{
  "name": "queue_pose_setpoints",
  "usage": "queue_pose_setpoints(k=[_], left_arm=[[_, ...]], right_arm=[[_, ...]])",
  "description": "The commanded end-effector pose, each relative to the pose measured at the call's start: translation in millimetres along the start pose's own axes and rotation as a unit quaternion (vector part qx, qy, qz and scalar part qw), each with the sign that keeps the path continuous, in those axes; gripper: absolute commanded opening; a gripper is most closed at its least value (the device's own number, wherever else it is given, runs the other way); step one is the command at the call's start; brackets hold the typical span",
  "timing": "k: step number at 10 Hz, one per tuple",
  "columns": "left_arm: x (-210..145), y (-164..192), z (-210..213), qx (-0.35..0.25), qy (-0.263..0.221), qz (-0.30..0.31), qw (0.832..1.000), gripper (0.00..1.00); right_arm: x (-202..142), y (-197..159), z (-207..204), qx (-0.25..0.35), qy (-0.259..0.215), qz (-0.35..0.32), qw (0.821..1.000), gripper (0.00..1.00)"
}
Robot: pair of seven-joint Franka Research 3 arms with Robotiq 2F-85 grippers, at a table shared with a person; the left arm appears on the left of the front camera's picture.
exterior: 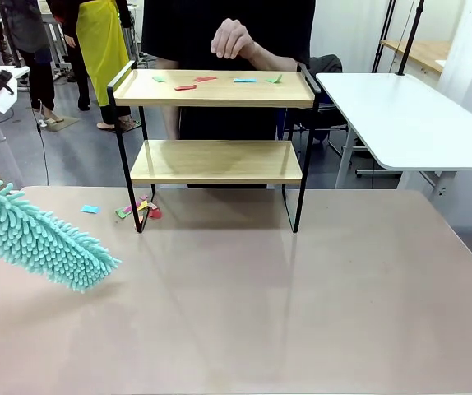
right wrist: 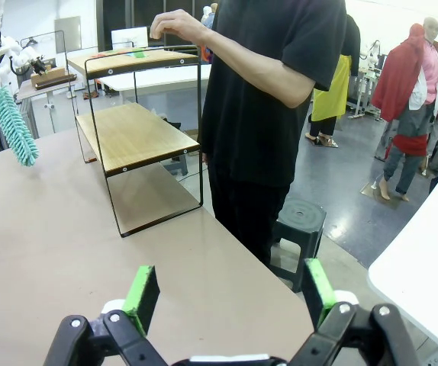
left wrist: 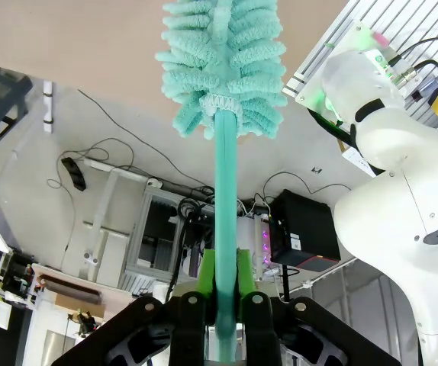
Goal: Clean the shelf.
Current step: Clean the specific section of the Shelf indicated by the human with the Duster.
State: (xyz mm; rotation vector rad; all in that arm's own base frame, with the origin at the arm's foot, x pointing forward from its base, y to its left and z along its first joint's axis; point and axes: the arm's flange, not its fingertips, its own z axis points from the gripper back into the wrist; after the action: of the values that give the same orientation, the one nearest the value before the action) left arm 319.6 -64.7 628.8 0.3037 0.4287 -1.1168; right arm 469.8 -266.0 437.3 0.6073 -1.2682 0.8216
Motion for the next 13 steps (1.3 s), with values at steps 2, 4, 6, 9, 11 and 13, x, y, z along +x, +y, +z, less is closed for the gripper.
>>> queue_pose_setpoints(k=[2,4,6,9,11,13], left_arm=[[-3.8,-2.1,-0.7,-0.004,-0.004,0.004,1.0,0.13],[-3.8,-2.1,-0.7,-0.004,-0.004,0.004,1.0,0.13],[-3.8,-2.1,-0.7,-0.004,-0.004,0.004,1.0,0.13],[-3.8,-2.1,-0.7,-0.004,-0.004,0.004,1.0,0.13],[-3.8,-2.1,-0.7,-0.004,-0.004,0.004,1.0,0.13],[-3.8,-2.1,-0.7,-0.004,-0.004,0.004,1.0,0.13]], right_arm=[[3.5,0.4,-1.0,0.0,-0.002,0.003,1.0,1.0],[3.5,0.4,-1.0,0.0,-0.002,0.003,1.0,1.0],[3.5,0.4,-1.0,0.0,-0.002,0.003,1.0,1.0],[3.5,0.4,-1.0,0.0,-0.002,0.003,1.0,1.0],[3.5,0.4,-1.0,0.0,-0.002,0.003,1.0,1.0],[3.5,0.4,-1.0,0.0,-0.002,0.003,1.0,1.0]])
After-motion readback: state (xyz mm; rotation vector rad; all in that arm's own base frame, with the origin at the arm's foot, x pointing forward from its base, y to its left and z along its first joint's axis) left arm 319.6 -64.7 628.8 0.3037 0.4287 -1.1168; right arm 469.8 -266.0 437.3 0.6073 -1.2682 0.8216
